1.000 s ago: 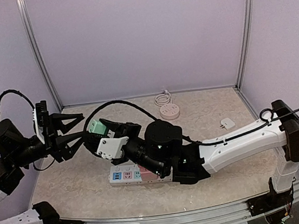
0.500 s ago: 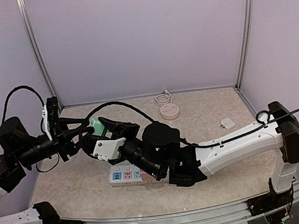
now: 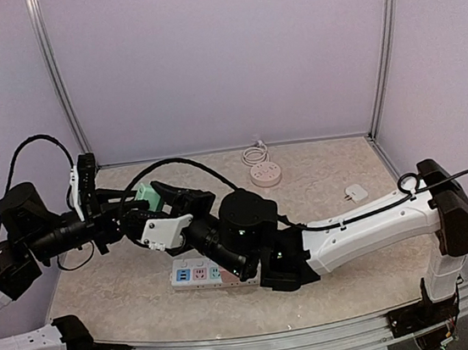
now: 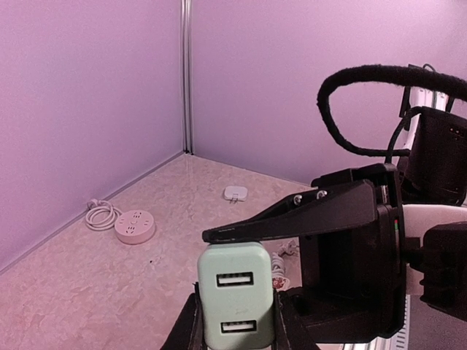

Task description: Insert the plug

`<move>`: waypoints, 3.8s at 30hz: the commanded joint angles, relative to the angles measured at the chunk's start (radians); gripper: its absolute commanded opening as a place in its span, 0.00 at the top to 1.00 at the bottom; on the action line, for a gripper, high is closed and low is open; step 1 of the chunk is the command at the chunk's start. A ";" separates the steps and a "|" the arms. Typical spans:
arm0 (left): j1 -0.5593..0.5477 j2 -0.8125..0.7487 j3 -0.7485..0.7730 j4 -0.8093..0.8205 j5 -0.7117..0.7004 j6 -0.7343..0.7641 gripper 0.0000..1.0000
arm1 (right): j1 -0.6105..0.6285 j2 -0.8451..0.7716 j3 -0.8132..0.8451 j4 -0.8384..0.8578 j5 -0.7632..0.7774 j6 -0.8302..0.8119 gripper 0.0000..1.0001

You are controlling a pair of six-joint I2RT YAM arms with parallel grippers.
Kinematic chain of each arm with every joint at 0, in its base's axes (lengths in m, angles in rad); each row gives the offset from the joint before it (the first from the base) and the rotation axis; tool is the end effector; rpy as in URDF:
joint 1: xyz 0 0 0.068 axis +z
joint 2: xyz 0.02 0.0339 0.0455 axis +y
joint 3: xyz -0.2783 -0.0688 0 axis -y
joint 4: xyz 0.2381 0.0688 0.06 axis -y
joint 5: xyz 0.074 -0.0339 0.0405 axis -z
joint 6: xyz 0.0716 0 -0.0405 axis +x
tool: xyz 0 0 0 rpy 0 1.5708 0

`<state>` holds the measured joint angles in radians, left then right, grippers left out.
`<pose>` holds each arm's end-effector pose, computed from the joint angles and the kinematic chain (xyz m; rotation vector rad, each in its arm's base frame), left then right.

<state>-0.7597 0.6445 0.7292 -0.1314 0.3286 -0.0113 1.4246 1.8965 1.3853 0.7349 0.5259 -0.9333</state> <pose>0.1083 -0.1347 0.3540 0.8531 1.4523 -0.8526 0.1053 0.4683 0.3432 -1.0385 0.9057 0.0570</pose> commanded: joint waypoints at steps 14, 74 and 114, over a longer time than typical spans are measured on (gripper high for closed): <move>0.107 0.262 -0.059 -0.280 0.114 0.742 1.00 | -0.202 -0.478 -0.234 -0.755 -0.213 0.924 0.00; 0.132 0.797 0.127 -0.307 0.203 0.814 1.00 | -0.349 -0.413 -0.395 -1.018 -0.103 1.686 0.12; 0.105 0.766 0.061 -0.189 0.229 0.789 1.00 | -0.221 -0.103 -0.284 -1.388 0.114 2.021 0.57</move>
<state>-0.6434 1.4166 0.8036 -0.3725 0.5468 0.8108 1.2491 1.7725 1.1843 -0.5053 0.5732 1.1236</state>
